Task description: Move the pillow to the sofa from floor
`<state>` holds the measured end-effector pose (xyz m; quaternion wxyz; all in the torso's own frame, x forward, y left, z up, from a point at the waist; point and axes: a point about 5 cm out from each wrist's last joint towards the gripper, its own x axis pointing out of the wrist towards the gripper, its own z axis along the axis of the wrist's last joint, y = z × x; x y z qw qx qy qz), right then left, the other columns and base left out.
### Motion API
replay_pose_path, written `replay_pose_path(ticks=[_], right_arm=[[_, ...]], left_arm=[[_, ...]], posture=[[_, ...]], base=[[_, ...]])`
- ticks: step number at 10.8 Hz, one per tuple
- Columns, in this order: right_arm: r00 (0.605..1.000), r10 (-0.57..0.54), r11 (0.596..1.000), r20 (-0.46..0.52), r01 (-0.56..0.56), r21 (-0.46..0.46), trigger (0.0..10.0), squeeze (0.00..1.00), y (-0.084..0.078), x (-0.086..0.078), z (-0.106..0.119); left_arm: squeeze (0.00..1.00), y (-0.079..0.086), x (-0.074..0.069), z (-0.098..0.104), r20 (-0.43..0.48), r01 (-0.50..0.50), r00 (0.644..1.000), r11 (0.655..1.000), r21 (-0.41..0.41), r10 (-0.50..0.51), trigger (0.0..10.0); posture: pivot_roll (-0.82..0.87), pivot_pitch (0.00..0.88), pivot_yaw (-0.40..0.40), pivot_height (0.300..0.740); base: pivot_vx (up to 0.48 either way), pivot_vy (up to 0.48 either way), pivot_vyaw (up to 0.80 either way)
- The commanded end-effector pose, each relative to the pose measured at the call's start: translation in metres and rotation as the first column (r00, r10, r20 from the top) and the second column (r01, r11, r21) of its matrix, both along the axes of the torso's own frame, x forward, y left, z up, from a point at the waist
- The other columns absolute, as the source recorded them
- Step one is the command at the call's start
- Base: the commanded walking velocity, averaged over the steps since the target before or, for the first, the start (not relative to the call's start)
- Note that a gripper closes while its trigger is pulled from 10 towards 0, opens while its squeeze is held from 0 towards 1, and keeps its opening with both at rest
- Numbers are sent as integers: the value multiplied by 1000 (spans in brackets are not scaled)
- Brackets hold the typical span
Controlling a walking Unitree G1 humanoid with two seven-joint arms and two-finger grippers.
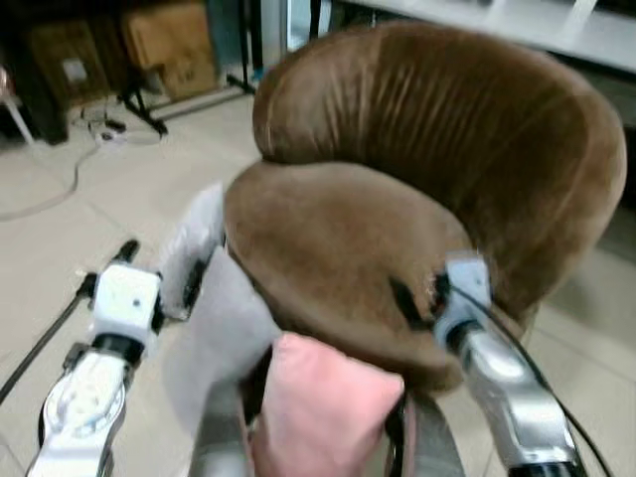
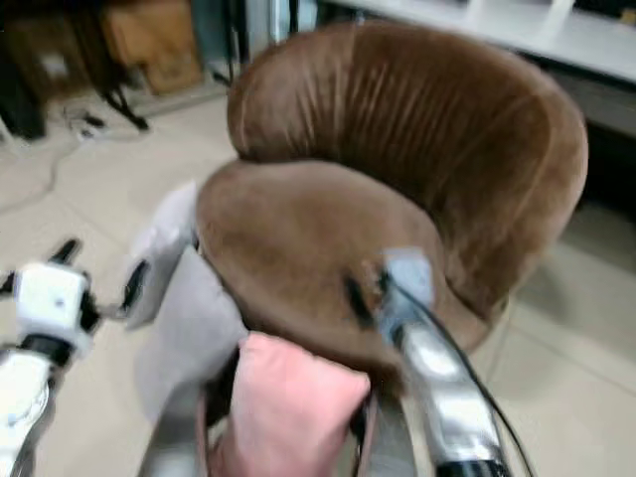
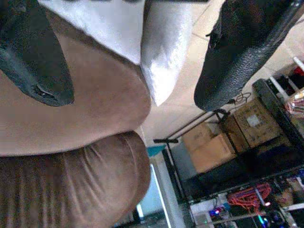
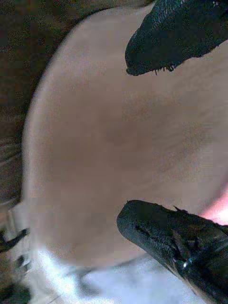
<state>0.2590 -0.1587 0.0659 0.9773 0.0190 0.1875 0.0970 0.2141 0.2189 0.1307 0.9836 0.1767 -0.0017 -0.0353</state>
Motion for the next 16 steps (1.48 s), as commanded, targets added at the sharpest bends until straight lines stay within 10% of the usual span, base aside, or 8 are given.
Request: replay_pose_path(ticks=[1,7,8,9,15,16], right_arm=[[999,38,999,3,-38,15,10000,0,4,3,2],[960,222,973,-170,-230,-32,10000,0,24,18,-33],[924,282,952,-259,-302,-41,10000,847,22,15,-47],[895,312,939,-319,-341,-39,10000,1000,19,14,-58],[843,328,891,-426,-426,-159,10000,949,40,24,-82],[840,329,884,-431,-434,-172,10000,0,47,24,-83]], left_arm=[[0,0,-1,2,2,0,1000,1000,15,0,10000],[0,-7,-15,-9,-92,89,992,996,11,-87,10000],[0,-16,-26,-19,-208,204,956,978,-33,-207,10000],[0,-22,-40,-26,-288,299,910,953,-45,-299,10000],[0,-11,-73,-19,-410,367,839,929,-58,-357,10000],[0,-10,-76,-16,-415,369,836,928,-56,-358,10000]], posture=[[97,0,-58,511],[98,0,-88,456],[103,0,-88,456],[108,0,-86,456],[165,81,-62,456],[178,93,-63,456]], base=[[0,0,0],[0,0,0],[0,0,0],[0,0,0],[0,0,0],[0,0,0]])
